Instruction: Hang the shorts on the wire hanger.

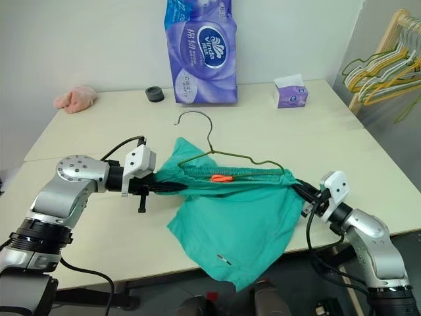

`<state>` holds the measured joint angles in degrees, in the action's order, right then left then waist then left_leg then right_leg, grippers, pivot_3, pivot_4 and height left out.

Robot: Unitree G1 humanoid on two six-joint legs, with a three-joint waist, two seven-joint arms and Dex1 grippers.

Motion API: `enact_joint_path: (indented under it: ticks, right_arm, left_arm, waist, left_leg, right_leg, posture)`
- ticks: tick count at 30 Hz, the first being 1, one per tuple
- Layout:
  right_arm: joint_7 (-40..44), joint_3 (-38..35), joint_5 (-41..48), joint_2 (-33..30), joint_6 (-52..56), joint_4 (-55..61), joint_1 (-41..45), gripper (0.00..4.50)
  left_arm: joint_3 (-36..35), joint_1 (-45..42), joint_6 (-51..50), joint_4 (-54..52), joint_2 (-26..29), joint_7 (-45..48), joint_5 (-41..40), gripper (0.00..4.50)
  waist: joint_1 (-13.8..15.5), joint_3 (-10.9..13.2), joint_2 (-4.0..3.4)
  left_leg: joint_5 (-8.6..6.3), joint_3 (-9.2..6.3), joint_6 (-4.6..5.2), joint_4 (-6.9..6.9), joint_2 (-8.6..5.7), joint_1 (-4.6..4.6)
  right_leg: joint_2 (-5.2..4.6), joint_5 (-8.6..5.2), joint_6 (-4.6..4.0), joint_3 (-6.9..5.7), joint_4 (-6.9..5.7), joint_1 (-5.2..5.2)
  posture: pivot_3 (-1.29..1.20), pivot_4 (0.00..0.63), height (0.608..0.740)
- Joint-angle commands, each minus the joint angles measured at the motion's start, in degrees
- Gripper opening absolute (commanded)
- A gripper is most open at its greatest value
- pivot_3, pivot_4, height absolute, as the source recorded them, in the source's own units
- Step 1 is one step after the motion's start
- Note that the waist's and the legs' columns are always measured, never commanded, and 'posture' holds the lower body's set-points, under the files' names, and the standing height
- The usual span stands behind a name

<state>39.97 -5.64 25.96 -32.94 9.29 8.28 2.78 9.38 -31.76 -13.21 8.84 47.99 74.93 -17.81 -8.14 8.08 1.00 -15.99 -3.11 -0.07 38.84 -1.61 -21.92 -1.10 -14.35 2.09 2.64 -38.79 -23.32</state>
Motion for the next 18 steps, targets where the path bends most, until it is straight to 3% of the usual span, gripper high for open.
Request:
enact_joint_path:
  ticks: [1,10,18]
  right_arm:
    - [-2.78,-8.54,-0.73,-2.67,-0.63,-1.69,-0.46,0.04]
    - [-2.93,-6.09,-6.43,-4.37,-4.31,-5.89,2.17,0.04]
    - [2.32,-4.11,-7.74,-6.82,-8.92,-2.87,4.27,0.04]
  left_arm:
    - [-2.17,1.22,-1.64,2.69,5.43,1.68,2.5,0.0]
    - [-1.44,3.31,-6.43,-2.01,8.16,9.61,-0.63,0.0]
    - [1.41,2.29,-1.87,2.13,8.65,5.92,5.68,0.0]
  waist:
    - [-0.02,0.0,0.0]
    - [0.0,-0.01,-0.01]
    - [0.03,0.0,-0.01]
  left_leg:
    - [0.0,-0.01,0.0,0.0,0.0,0.0]
    - [0.0,0.01,0.0,0.0,0.0,0.01]
    - [0.0,0.03,0.0,0.0,-0.01,0.01]
  right_leg:
    - [0.0,0.0,0.0,-0.01,0.0,0.0]
    - [0.01,-0.01,0.0,-0.01,0.01,0.0]
    - [0.01,-0.01,0.0,-0.01,0.01,0.01]
  posture:
    - [-0.21,0.1,0.74]
    - [-0.21,0.101,0.74]
    - [-0.21,0.106,0.74]
